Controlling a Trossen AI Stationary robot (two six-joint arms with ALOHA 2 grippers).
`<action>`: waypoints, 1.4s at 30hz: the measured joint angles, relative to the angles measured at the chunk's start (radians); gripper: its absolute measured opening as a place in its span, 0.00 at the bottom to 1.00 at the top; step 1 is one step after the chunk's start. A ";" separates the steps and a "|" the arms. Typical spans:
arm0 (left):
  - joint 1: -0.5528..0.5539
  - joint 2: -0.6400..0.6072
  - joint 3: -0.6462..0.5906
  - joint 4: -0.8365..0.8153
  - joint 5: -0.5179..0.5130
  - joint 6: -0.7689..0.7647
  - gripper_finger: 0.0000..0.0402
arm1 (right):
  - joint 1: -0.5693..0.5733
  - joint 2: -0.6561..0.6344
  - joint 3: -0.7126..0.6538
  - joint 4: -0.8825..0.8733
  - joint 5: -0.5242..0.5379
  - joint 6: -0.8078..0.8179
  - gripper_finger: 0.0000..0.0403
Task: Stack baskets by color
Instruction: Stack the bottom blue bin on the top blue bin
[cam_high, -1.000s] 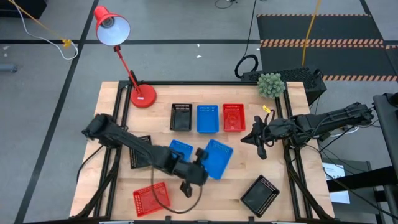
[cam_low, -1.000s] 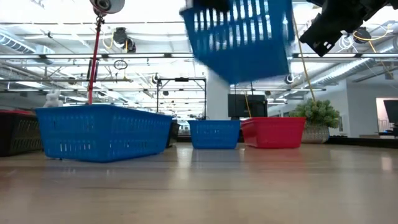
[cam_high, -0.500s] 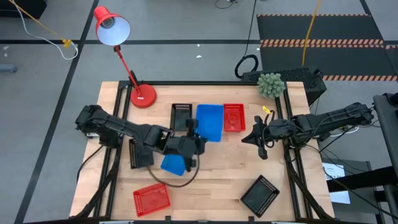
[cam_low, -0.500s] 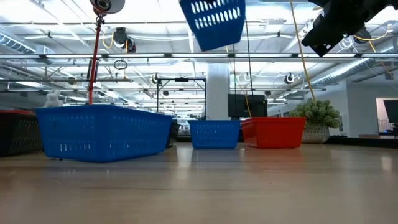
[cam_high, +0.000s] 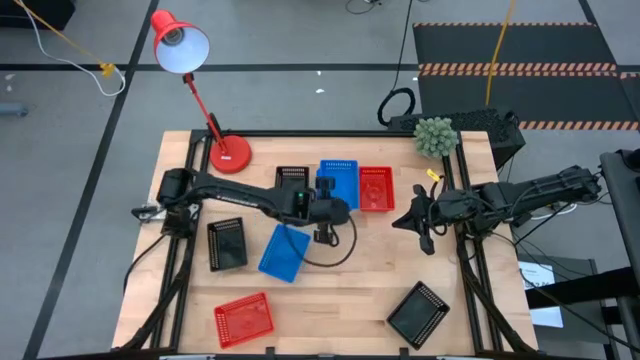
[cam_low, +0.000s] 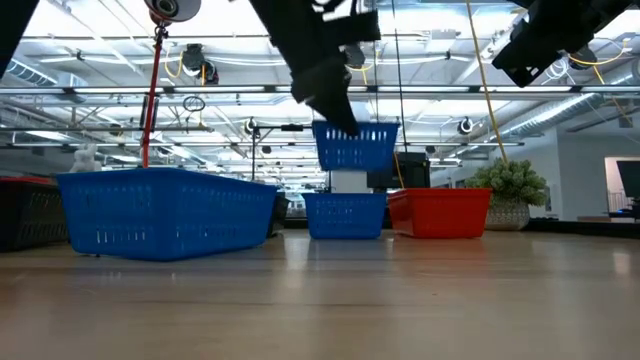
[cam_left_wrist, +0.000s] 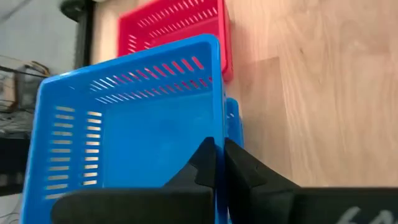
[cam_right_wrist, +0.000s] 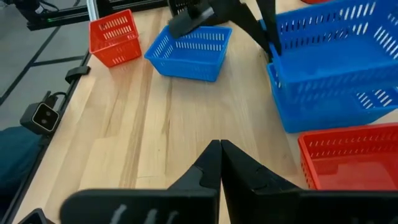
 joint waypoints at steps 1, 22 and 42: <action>0.006 0.010 0.000 0.003 0.011 0.002 0.02 | 0.000 -0.003 0.000 -0.005 0.000 0.001 0.00; 0.068 0.008 -0.167 0.210 0.080 0.074 0.03 | 0.000 -0.011 0.000 -0.019 0.000 -0.001 0.00; 0.063 -0.028 -0.167 0.134 0.080 0.012 0.04 | 0.000 -0.011 0.000 -0.019 0.000 -0.001 0.00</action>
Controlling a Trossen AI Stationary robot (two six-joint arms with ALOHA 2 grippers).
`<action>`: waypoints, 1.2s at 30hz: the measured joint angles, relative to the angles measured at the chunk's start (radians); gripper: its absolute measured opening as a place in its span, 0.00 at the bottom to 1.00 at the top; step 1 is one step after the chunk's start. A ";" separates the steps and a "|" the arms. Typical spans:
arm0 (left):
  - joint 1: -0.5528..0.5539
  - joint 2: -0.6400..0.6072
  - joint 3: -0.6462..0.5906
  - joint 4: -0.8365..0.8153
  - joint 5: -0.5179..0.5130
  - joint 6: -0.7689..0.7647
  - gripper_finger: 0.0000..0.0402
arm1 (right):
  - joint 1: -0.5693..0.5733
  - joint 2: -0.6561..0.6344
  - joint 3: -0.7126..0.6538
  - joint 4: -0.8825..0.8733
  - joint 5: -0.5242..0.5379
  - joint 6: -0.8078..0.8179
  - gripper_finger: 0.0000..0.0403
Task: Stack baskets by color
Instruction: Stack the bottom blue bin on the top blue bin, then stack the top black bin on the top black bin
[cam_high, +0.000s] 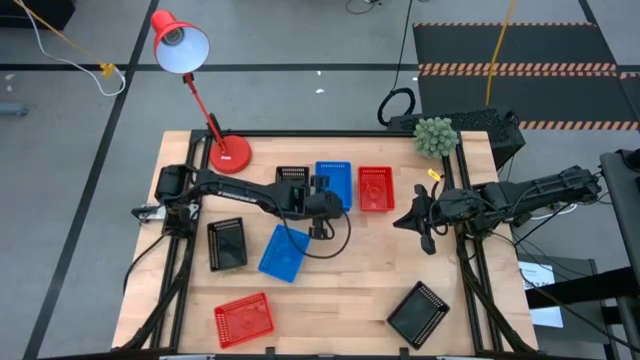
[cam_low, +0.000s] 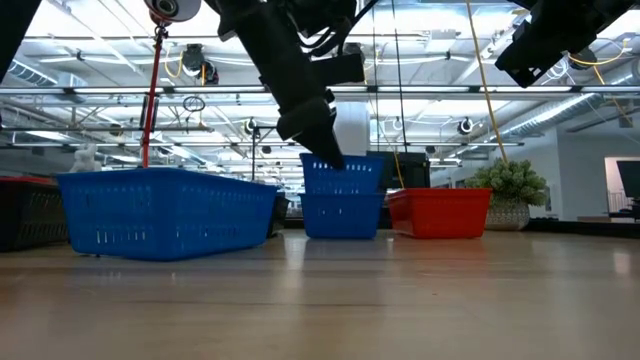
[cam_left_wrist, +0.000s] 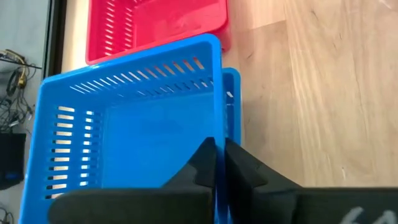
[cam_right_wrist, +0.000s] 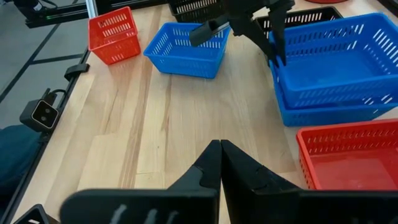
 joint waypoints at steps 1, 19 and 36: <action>0.000 0.000 0.000 0.001 0.002 0.000 0.05 | 0.000 0.000 0.000 0.000 0.000 0.000 0.00; 0.018 0.005 0.001 0.009 0.028 -0.081 0.28 | 0.000 0.000 0.000 0.000 0.000 -0.001 0.00; -0.200 -0.306 0.003 -0.219 0.004 -0.266 0.43 | 0.000 0.000 0.000 0.001 0.000 -0.001 0.00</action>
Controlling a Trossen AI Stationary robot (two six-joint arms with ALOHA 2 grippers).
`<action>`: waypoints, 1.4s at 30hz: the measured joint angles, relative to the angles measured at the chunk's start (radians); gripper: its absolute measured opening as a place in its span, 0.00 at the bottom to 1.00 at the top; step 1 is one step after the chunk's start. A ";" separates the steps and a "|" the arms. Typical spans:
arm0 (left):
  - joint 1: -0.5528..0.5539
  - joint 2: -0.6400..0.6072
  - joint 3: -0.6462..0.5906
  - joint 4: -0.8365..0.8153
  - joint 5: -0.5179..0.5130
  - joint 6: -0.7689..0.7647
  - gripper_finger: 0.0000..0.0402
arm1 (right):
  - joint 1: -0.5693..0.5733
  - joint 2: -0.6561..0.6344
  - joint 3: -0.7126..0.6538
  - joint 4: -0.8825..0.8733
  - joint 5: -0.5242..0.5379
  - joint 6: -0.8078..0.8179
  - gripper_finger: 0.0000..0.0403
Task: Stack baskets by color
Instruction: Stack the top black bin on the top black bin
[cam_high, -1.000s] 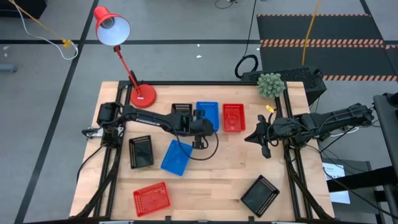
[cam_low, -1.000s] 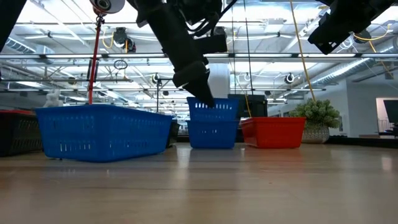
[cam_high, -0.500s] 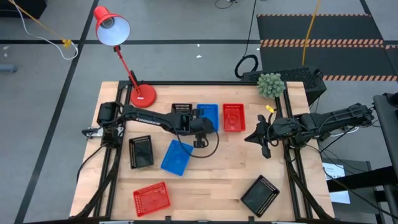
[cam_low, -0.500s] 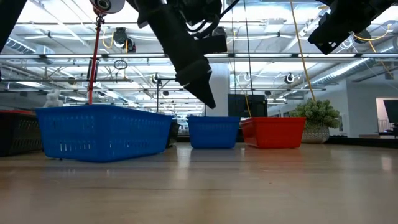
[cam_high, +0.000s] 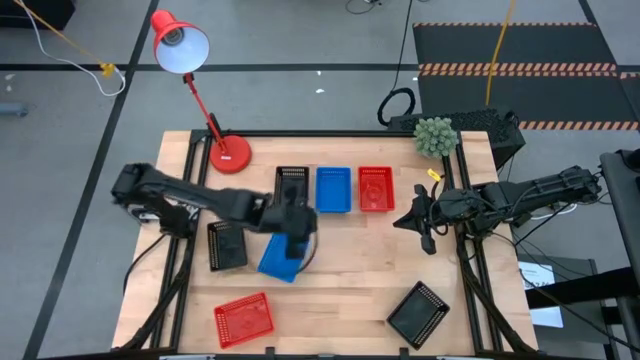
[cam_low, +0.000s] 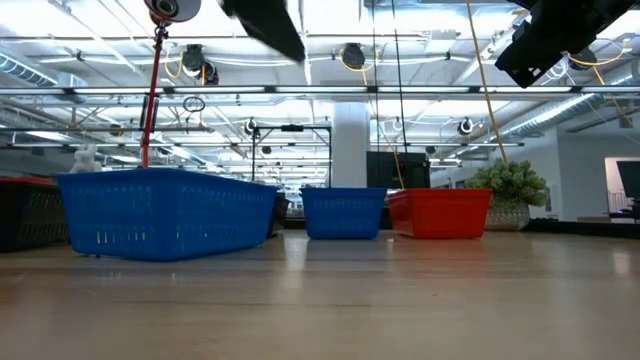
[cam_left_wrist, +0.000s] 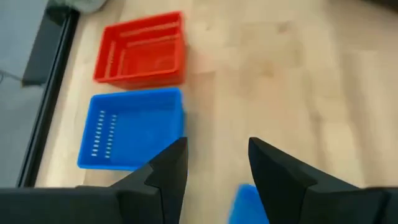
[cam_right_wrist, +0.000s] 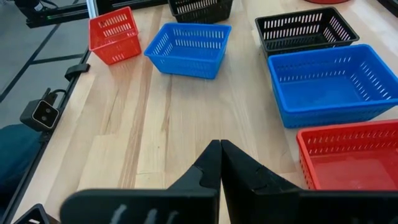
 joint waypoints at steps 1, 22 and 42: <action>-0.030 -0.015 0.000 -0.011 -0.014 -0.009 0.43 | 0.000 0.000 0.000 0.000 0.000 0.000 0.00; -0.469 -0.039 -0.123 -0.463 -0.183 -0.688 0.43 | 0.000 0.000 0.000 0.018 0.000 -0.027 0.00; -0.593 -0.175 -0.420 -0.400 -0.026 -0.966 0.43 | 0.000 0.000 0.000 0.018 0.001 -0.027 0.00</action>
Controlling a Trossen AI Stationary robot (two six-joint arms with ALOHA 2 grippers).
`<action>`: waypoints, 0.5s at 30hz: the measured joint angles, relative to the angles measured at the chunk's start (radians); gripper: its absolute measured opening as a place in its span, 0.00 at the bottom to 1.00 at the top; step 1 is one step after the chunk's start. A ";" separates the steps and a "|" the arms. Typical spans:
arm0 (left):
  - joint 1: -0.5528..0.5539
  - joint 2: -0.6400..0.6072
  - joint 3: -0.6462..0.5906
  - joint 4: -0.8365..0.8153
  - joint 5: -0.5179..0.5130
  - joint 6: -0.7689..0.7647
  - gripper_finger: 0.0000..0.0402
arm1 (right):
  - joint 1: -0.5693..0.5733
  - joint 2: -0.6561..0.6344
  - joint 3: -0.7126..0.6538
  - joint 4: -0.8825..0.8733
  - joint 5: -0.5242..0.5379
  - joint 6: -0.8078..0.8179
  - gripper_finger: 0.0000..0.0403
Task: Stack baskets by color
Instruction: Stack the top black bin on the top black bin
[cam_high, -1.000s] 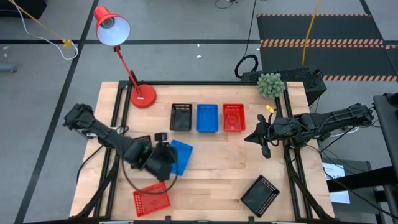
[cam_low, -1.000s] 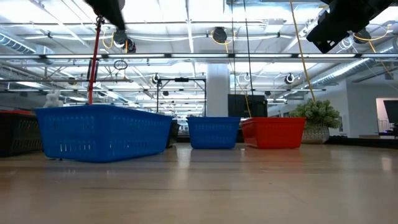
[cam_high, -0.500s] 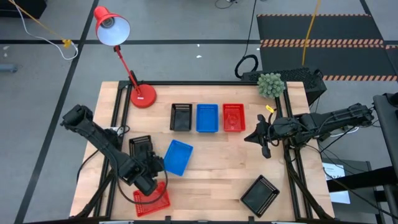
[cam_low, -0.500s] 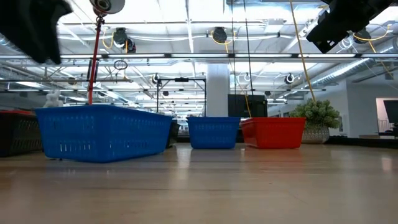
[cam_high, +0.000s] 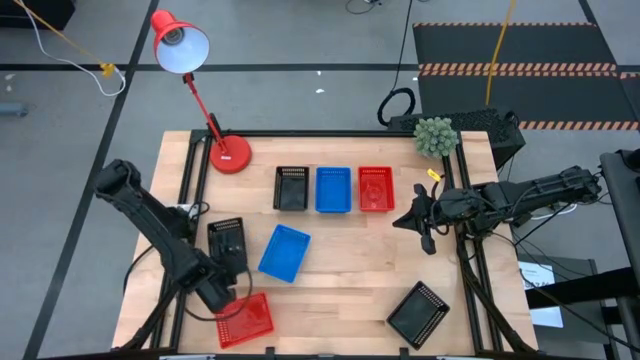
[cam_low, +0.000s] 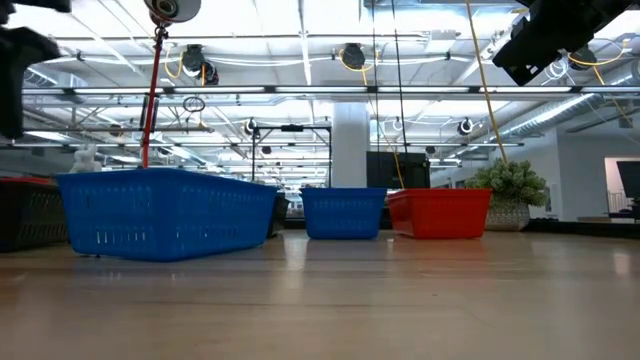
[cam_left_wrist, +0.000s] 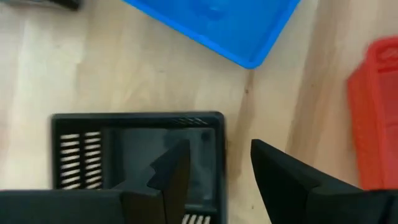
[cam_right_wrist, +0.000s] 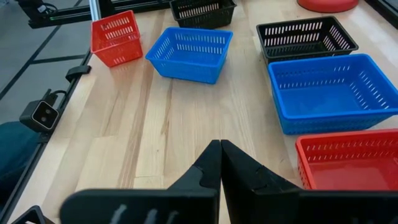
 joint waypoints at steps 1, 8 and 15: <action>-0.005 -0.021 -0.027 0.033 0.011 0.000 0.43 | 0.000 0.000 0.000 0.000 0.000 0.000 0.00; -0.017 -0.102 -0.194 0.217 0.025 0.020 0.43 | 0.000 0.000 0.000 0.000 0.000 0.000 0.00; -0.015 -0.102 -0.277 0.251 0.035 -0.012 0.43 | 0.000 0.000 0.000 0.000 0.000 0.000 0.00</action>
